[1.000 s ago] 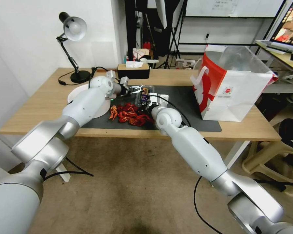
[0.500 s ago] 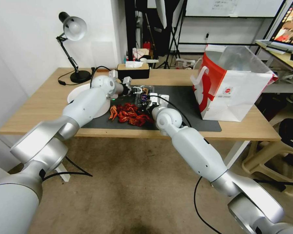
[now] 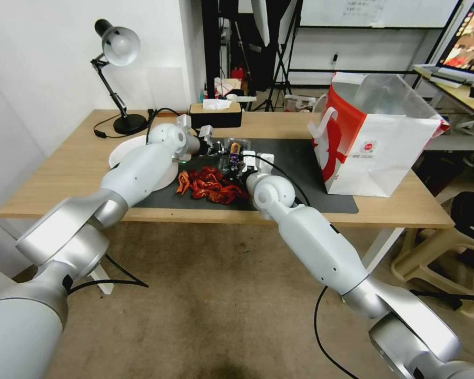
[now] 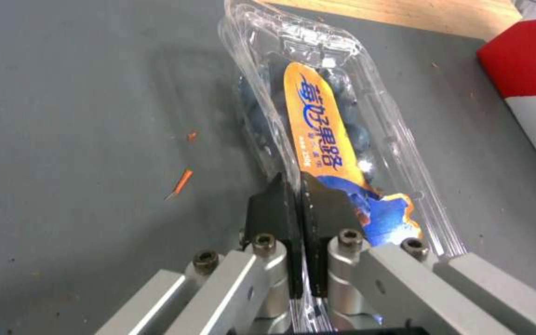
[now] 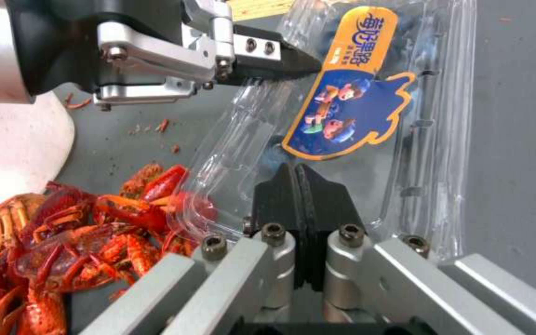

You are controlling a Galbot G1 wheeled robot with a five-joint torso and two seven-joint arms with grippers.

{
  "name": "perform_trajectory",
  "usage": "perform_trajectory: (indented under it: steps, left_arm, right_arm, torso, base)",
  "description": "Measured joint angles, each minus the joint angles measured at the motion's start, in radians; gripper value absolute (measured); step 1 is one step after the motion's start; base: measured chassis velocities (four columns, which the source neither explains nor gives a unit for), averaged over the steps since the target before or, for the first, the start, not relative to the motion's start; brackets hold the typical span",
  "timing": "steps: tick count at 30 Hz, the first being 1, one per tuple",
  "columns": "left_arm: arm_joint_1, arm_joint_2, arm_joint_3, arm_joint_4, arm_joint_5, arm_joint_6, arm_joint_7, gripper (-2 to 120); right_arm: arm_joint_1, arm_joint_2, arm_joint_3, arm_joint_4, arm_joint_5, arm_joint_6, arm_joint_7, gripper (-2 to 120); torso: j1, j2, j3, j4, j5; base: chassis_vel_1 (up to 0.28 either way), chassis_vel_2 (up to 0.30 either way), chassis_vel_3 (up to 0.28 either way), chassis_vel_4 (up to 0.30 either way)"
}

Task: Close the takeout container lid, then place the container into the takeout bag.

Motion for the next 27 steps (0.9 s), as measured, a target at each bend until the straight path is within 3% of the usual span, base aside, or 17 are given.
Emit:
perform_trajectory:
  steps: [16,25,27]
  left_arm:
    - [0.002,-0.003,-0.02,-0.003,-0.002,0.0,-0.023,0]
    - [0.002,0.0,-0.019,-0.011,-0.004,0.0,-0.027,0]
    - [0.003,0.003,-0.019,-0.018,-0.006,0.0,-0.027,0]
  right_arm:
    - [-0.025,-0.034,0.012,0.061,-0.076,0.042,-0.014,0]
    - [-0.091,-0.129,0.025,0.21,-0.152,0.109,-0.012,0]
    - [-0.134,-0.165,0.046,0.263,-0.209,0.173,-0.015,0]
  torso:
    - [0.0,0.0,0.0,0.0,0.0001]
    - [0.0,0.0,0.0,0.0,0.0001]
    - [0.0,0.0,0.0,-0.0002,0.0003]
  base:
    - [0.0,0.0,0.0,0.0]
    - [0.0,0.0,0.0,0.0]
    - [0.0,0.0,0.0,0.0]
